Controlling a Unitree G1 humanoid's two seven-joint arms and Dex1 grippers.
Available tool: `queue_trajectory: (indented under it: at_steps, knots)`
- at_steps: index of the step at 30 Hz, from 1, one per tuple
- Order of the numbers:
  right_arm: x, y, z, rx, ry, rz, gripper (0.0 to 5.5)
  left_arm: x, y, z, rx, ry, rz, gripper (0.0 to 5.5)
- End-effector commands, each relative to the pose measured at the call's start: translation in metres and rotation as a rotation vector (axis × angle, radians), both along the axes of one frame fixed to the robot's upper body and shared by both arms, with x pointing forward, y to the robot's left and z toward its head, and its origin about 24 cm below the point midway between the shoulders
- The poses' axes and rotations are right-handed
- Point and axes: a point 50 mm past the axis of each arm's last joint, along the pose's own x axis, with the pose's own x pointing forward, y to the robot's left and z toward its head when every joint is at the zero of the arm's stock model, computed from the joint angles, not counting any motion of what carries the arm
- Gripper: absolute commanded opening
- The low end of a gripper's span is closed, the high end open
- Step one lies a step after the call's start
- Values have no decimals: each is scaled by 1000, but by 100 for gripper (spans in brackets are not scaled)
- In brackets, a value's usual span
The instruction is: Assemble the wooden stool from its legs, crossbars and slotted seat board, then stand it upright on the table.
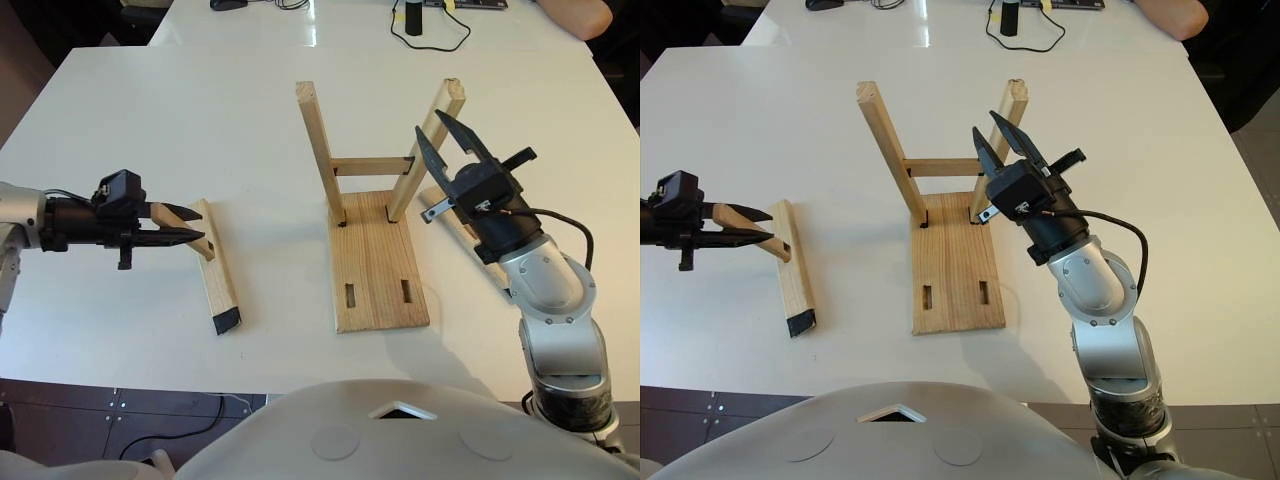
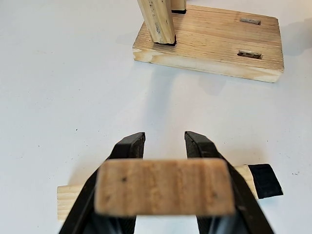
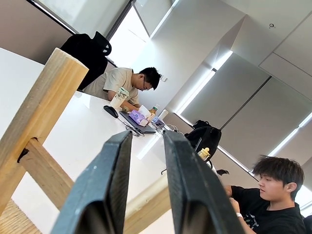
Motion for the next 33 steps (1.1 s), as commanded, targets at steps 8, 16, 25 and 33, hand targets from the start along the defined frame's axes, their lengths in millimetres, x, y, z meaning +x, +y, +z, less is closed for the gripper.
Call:
queue_trajectory:
  at_steps: [8,16,25,33]
  knots:
    - [2,-1,-1,-30,2,17,114,-1,7,2,68,-34,26,129]
    - [2,-1,-3,-28,8,11,114,2,9,0,105,-33,9,129]
    - [2,-2,-5,-33,14,12,114,-8,6,-14,95,9,2,129]
    - [4,-2,-5,-40,11,17,114,-6,3,-17,90,0,14,129]
